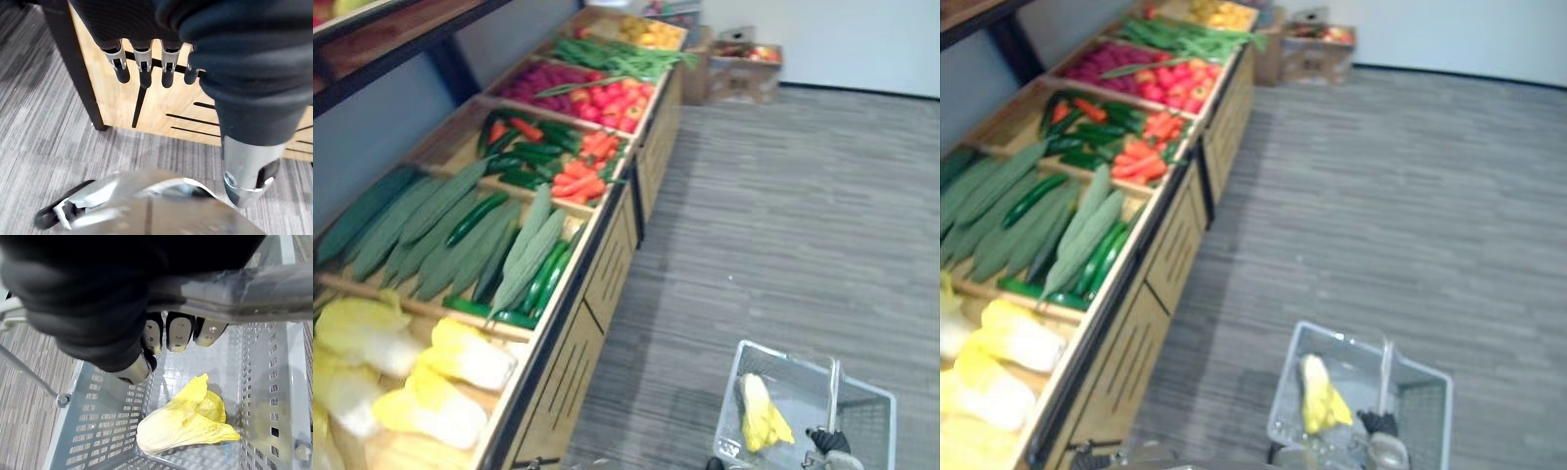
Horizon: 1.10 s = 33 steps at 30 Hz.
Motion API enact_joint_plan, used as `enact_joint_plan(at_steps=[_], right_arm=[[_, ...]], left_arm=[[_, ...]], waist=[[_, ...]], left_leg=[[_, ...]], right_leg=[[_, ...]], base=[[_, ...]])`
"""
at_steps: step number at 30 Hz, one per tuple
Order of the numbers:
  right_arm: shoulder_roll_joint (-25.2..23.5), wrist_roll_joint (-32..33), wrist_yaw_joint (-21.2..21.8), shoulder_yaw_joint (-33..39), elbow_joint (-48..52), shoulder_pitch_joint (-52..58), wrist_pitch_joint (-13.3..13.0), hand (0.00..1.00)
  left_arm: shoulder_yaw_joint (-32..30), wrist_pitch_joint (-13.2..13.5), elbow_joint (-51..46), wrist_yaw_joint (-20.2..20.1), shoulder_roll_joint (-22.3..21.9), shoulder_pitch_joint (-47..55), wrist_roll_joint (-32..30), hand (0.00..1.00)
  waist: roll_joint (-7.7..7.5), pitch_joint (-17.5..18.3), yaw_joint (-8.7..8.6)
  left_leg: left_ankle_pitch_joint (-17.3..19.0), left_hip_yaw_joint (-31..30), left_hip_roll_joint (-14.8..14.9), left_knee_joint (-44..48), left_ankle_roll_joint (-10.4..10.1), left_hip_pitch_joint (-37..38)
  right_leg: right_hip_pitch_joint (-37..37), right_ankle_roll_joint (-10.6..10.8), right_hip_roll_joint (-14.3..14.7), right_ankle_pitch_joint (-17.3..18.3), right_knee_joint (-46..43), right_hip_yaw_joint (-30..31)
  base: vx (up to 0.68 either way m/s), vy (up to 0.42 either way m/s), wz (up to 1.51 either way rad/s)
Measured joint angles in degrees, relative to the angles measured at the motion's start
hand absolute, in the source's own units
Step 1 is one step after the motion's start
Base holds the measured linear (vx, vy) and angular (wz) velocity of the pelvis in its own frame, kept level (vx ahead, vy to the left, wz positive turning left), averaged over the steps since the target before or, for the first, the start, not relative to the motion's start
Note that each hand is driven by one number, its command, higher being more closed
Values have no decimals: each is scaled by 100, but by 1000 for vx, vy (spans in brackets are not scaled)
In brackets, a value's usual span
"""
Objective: Pick vegetable in the basket
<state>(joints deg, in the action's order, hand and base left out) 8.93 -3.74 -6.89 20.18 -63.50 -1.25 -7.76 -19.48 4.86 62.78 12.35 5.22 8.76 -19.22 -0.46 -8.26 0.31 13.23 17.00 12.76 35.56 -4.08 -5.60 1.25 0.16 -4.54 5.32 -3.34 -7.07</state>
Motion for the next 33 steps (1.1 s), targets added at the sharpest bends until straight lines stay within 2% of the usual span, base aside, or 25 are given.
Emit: enact_joint_plan(at_steps=[1,3,5,6,7,9,10,12,14,15,16,17,18,20,22,23,24,26,27,28,29,30,32,33], right_arm=[[-9,-31,0,-49,0,-43,-1,100],[14,-67,-10,-79,15,-121,-11,100],[106,-73,-12,-126,41,-133,-28,100],[96,-81,-6,-287,52,-134,-32,100],[37,-80,-11,-351,91,-100,-43,100],[-91,-88,-9,-417,88,-75,-42,100],[-118,-98,-11,-466,93,-86,-44,100],[-74,-183,-5,-460,135,-98,-45,100],[-23,-293,-7,-301,267,-124,-99,100],[-10,-291,-14,-221,370,-129,-109,100],[-12,-288,-15,-202,437,-125,-109,100],[-32,-247,-21,-193,530,-114,-120,100],[-48,-244,-25,-88,654,-42,-135,100],[-45,-244,-37,8,748,34,-222,100],[-96,-243,-28,21,792,-23,-234,100],[-108,-246,-27,20,875,-54,-237,100],[-104,-245,-33,26,908,-83,-232,100],[-115,-247,-28,20,909,-72,-228,100],[-161,-247,-30,23,908,-47,-217,100],[-136,-250,-30,51,888,-48,-208,100],[-145,-245,-59,199,886,-91,-167,100],[-163,-244,-68,225,880,-122,-144,100],[-204,-215,-164,415,934,-217,-116,100],[-209,-169,-203,424,942,-167,-98,100]], left_arm=[[5,1,0,9,0,5,0,0],[9,7,-3,47,-7,13,3,0],[81,7,1,-32,-20,13,23,0],[178,6,9,-25,-110,30,29,0],[122,19,5,-191,-105,-6,184,0],[2,5,4,-407,-15,17,408,0],[15,0,7,-384,18,30,375,0],[76,-2,28,-364,17,1,303,0],[199,9,61,-340,-68,-79,266,0],[304,19,60,-347,-101,-110,265,0],[382,33,35,-364,-101,-108,265,0],[495,106,-22,-377,-41,-90,259,0],[577,128,-134,-318,-19,-79,245,0],[558,133,-251,-192,-62,-131,209,0],[544,117,-292,-102,-53,-222,209,0],[510,118,-357,-78,-34,-265,208,0],[426,119,-395,-49,-41,-281,206,0],[354,119,-409,1,-26,-279,201,0],[337,119,-410,16,5,-279,192,0],[290,86,-317,29,-13,-286,182,0],[284,85,-294,12,-164,-322,105,0],[286,96,-294,13,-203,-344,72,0],[291,94,-281,15,-267,-501,20,0],[305,110,-280,24,-199,-489,21,0]], waist=[[4,-6,5],[57,-28,-7],[178,-44,8],[204,-40,80],[51,-40,73],[-180,-11,185],[-230,2,157],[-214,-7,155],[-28,-119,171],[84,-173,172],[114,-176,149],[76,-196,127],[38,-210,39],[112,-213,-27],[122,-213,-6],[154,-229,-2],[179,-238,-10],[147,-217,-14],[40,-182,-10],[118,-197,3],[277,-169,4],[269,-175,13],[155,-259,-3],[78,-198,-24]], left_leg=[[70,-232,-109,-295,-19,-29],[42,-1318,-439,-1613,-154,-110],[-151,-1921,-489,-2266,-359,-133],[-256,-1794,-634,-2254,-237,-123],[-184,-1634,-751,-2241,-145,-125],[1,-1386,-780,-2113,-52,-113],[46,-1327,-817,-2068,-64,-65],[66,-1255,-816,-2036,10,5],[82,-1216,-735,-2156,46,394],[79,-1147,-695,-2195,48,563],[79,-1119,-699,-2193,48,639],[95,-1106,-770,-2186,58,817],[196,-1115,-839,-2144,102,1004],[337,-1129,-793,-2257,228,1348],[397,-1140,-708,-2417,280,1527],[405,-1141,-587,-2482,264,1598],[406,-1131,-461,-2539,257,1678],[446,-1123,-339,-2533,181,1711],[537,-1106,-313,-2533,13,1784],[663,-1122,-155,-2524,-194,1896],[580,-1007,56,-2535,-306,1871],[493,-946,62,-2558,-317,1886],[276,-1006,30,-2602,-484,2088],[259,-1013,-23,-2577,-513,2082]], right_leg=[[-20,6,-20,-3,2,130],[-210,136,-71,62,-65,621],[-328,308,-20,53,-73,914],[-326,419,-106,-28,70,1147],[-324,498,-211,-101,45,1193],[-356,556,-260,-133,81,1268],[-365,574,-261,-143,73,1280],[-395,604,-255,-134,-14,1305],[-667,680,-135,-76,-912,1385],[-947,691,-55,-48,-1658,1393],[-1177,683,-36,-44,-2214,1383],[-1546,653,-74,-72,-3224,1361],[-1680,611,-177,-164,-3833,1274],[-1834,637,-296,-290,-4469,1011],[-2039,494,-390,184,-4691,595],[-2144,479,-375,437,-4505,278],[-2188,465,-362,469,-4080,-4],[-2166,507,-365,391,-3093,-199],[-2053,476,-400,-76,-1966,-219],[-1944,510,-269,-442,-1705,-304],[-1931,418,-111,-403,-1722,-408],[-2023,411,-107,-302,-1912,-394],[-2657,392,-342,73,-3353,-347],[-2676,384,-437,214,-3241,-301]], base=[[26,255,-134],[-34,282,-108],[-21,271,-102],[117,378,-92],[125,307,-86],[185,197,-58],[239,171,-41],[214,87,-34],[242,38,-54],[125,21,-43],[94,4,-36],[112,-4,-7],[129,-13,13],[253,-22,15],[215,-58,1],[206,-125,5],[260,-163,5],[257,-196,5],[343,-296,-1],[402,-342,-5],[254,-213,-10],[248,-229,-12],[184,-257,-2],[117,-204,27]])
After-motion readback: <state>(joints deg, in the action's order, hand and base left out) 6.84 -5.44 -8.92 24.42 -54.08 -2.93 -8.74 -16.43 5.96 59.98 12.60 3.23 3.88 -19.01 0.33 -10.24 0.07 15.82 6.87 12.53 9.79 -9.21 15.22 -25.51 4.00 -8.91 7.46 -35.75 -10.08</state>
